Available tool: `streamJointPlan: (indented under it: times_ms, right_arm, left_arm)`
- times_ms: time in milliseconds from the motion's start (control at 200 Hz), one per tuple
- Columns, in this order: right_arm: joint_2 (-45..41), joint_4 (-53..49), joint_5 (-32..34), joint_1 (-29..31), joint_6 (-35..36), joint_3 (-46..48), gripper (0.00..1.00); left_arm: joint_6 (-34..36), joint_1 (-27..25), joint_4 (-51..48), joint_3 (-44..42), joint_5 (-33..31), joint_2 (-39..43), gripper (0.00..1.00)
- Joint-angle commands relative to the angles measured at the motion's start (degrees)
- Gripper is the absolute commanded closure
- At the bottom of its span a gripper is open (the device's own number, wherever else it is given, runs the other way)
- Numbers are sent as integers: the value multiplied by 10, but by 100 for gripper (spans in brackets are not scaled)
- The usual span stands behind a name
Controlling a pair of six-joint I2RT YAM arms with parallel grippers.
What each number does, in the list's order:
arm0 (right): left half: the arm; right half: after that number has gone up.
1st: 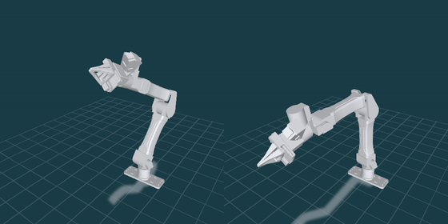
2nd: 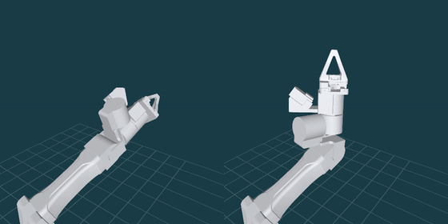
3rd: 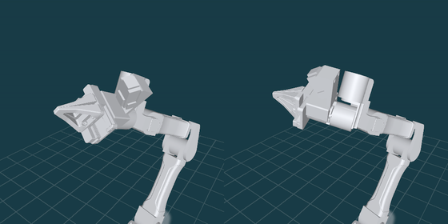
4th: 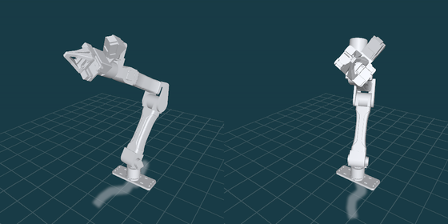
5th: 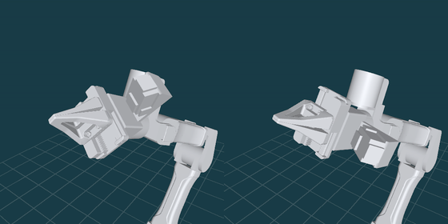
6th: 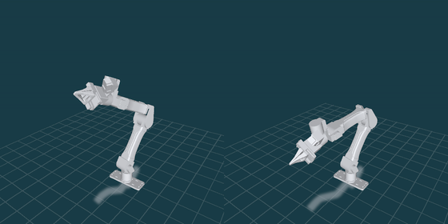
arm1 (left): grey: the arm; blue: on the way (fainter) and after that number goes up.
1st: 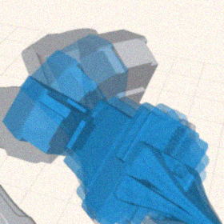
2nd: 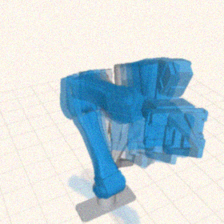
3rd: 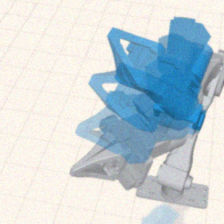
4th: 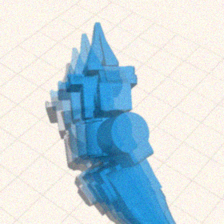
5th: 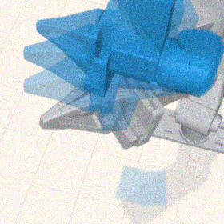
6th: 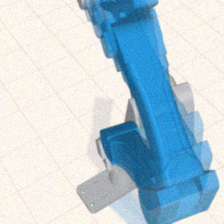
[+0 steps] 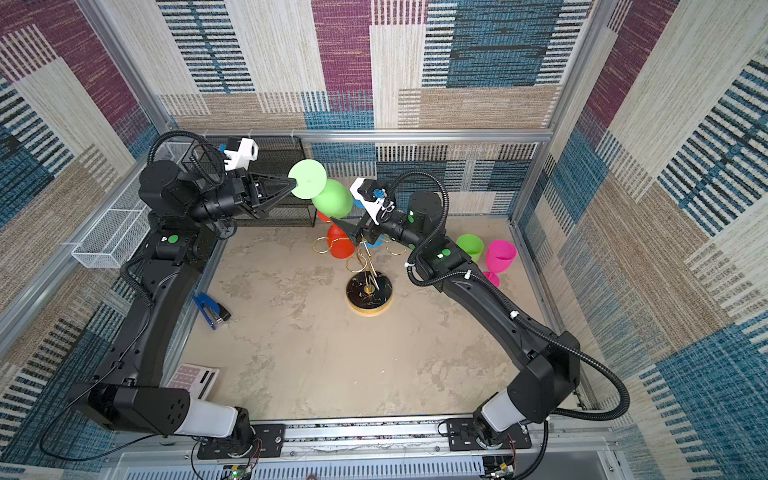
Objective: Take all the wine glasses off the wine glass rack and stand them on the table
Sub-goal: 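Raise the green glass high while the right gripper reaches toward it, then close the right gripper on the green glass bowl beside the left gripper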
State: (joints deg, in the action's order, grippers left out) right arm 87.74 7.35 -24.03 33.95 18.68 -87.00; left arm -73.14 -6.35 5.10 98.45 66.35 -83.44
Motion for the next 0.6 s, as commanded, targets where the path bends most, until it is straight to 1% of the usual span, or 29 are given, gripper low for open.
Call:
streamJointPlan:
  times_ms: [0,180,311,516,596]
  right_arm:
    - [21,36,0,7,7,-20,1]
    - [56,42,2,9,2,-44,1]
    - [74,47,13,10,-5,-70,1]
    - [85,56,30,11,-12,-75,1]
    - [88,54,32,12,-12,-76,1]
  left_arm:
    - [-25,-4,44,0,13,-2,100]
    - [-63,-9,91,-12,18,-7,100]
    - [-65,-9,95,-14,19,-7,100]
    - [-76,-10,108,-18,22,-6,100]
    - [-92,-10,127,-22,23,-7,100]
